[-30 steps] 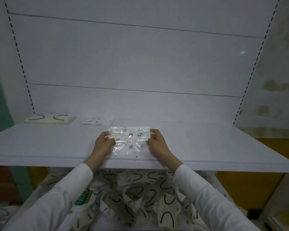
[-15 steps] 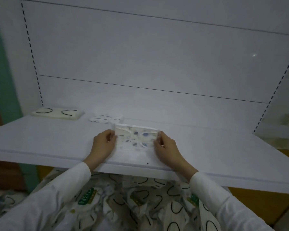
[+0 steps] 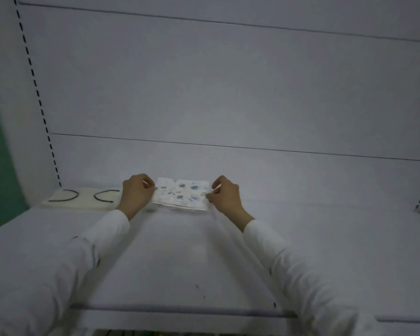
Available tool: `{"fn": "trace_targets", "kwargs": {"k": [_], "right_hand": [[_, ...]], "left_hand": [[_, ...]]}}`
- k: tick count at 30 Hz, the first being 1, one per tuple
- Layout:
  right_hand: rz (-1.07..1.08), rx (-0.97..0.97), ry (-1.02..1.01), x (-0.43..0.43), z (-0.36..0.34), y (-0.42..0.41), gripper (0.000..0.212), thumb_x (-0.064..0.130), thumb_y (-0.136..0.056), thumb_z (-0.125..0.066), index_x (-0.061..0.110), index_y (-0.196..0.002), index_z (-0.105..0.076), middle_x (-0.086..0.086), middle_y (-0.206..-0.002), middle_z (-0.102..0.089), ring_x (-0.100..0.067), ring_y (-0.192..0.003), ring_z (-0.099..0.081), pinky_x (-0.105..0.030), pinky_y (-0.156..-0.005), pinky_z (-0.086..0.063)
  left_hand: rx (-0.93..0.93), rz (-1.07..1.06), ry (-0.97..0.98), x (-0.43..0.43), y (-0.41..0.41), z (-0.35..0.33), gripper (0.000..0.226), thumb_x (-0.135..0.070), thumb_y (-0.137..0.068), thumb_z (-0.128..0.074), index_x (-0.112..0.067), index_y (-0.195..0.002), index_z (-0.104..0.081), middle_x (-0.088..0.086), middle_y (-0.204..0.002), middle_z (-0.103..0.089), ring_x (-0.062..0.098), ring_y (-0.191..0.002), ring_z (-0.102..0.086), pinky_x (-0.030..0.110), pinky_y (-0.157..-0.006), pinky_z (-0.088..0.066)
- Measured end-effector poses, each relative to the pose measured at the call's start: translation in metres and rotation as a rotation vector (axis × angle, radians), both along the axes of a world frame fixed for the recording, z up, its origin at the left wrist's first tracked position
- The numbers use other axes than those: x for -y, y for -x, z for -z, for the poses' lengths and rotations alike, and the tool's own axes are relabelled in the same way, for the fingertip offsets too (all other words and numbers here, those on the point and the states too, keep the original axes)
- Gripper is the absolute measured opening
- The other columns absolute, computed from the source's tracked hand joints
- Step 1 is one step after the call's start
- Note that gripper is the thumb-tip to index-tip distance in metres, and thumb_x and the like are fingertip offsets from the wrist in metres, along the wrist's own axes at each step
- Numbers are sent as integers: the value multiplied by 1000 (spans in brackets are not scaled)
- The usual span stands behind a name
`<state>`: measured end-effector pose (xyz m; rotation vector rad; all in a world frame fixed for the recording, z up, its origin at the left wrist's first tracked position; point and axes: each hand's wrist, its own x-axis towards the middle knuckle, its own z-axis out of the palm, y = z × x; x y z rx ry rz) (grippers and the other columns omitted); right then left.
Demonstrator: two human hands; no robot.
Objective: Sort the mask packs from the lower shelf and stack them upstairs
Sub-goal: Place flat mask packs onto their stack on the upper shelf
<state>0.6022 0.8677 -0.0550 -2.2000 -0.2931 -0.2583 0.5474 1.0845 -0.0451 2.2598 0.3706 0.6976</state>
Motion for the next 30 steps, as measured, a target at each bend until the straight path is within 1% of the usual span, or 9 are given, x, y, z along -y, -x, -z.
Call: {"fn": "trace_targets", "kwargs": {"k": [3, 5, 8, 10, 14, 18, 22, 25, 30], "right_hand": [[28, -15, 81, -26, 9, -21, 5, 10, -83, -66, 9, -88, -65, -13, -97, -68, -27, -98, -61, -31, -88, -49], [29, -48, 117, -36, 14, -31, 8, 9, -84, -65, 6, -90, -69, -13, -102, -68, -27, -102, -60, -31, -90, -48], [22, -97, 141, -44, 20, -40, 13, 3, -82, -61, 3, -90, -71, -14, -103, -67, -27, -98, -63, -27, -81, -50], [19, -135, 165, -46, 22, -43, 16, 2, -81, -57, 2, -90, -71, -15, -103, -67, -29, -95, -64, -28, -79, -52], [41, -187, 248, -52, 22, -42, 21, 11, -84, -56, 4, -100, -69, -15, -108, -63, -32, -95, -63, -31, -80, -51], [24, -177, 364, -55, 24, -38, 28, 18, -84, -53, 5, -108, -61, -17, -115, -59, -35, -100, -60, -32, -80, -46], [-24, -171, 366, -49, 21, -33, 32, 20, -89, -49, 4, -118, -51, -20, -124, -51, -38, -108, -55, -33, -83, -42], [-18, -121, 406, -39, 15, -24, 37, 21, -93, -48, 4, -125, -43, -21, -126, -49, -38, -112, -52, -35, -87, -43], [-131, 39, 523, -2, 5, 3, 39, 23, -93, -50, 5, -128, -45, -18, -127, -53, -34, -114, -52, -37, -88, -44]], "left_hand": [[-53, -3, 11, -18, -23, 6, 16, -7, -88, -60, 1, -84, -72, 15, -89, -71, 28, -82, -61, 23, -75, -37], [-108, -13, 46, -26, -33, 11, 20, -6, -89, -55, -1, -77, -71, 14, -80, -67, 23, -72, -55, 23, -71, -35], [-188, -19, 54, -35, -45, 20, 21, -5, -86, -55, -5, -66, -61, 14, -69, -58, 23, -71, -52, 24, -68, -36], [-240, -13, 42, -38, -48, 24, 21, -7, -85, -58, -3, -64, -61, 15, -68, -59, 24, -71, -53, 25, -68, -37], [-316, 0, 1, -40, -52, 27, 25, -8, -83, -59, -3, -59, -58, 18, -65, -59, 26, -68, -56, 26, -66, -40], [-378, 33, -54, -34, -55, 24, 18, -12, -84, -60, 0, -70, -61, 20, -75, -62, 33, -84, -62, 30, -71, -44], [-327, 46, -150, -28, -50, 21, 15, -15, -86, -59, -1, -89, -63, 19, -93, -62, 37, -104, -58, 34, -87, -43], [-248, 40, -215, -22, -39, 17, 30, -15, -88, -59, 2, -112, -59, 23, -115, -60, 38, -111, -53, 36, -94, -39], [-68, 179, -334, -3, -6, 3, 18, -11, -86, -59, -2, -101, -65, 17, -106, -64, 34, -99, -58, 36, -87, -43]]}}
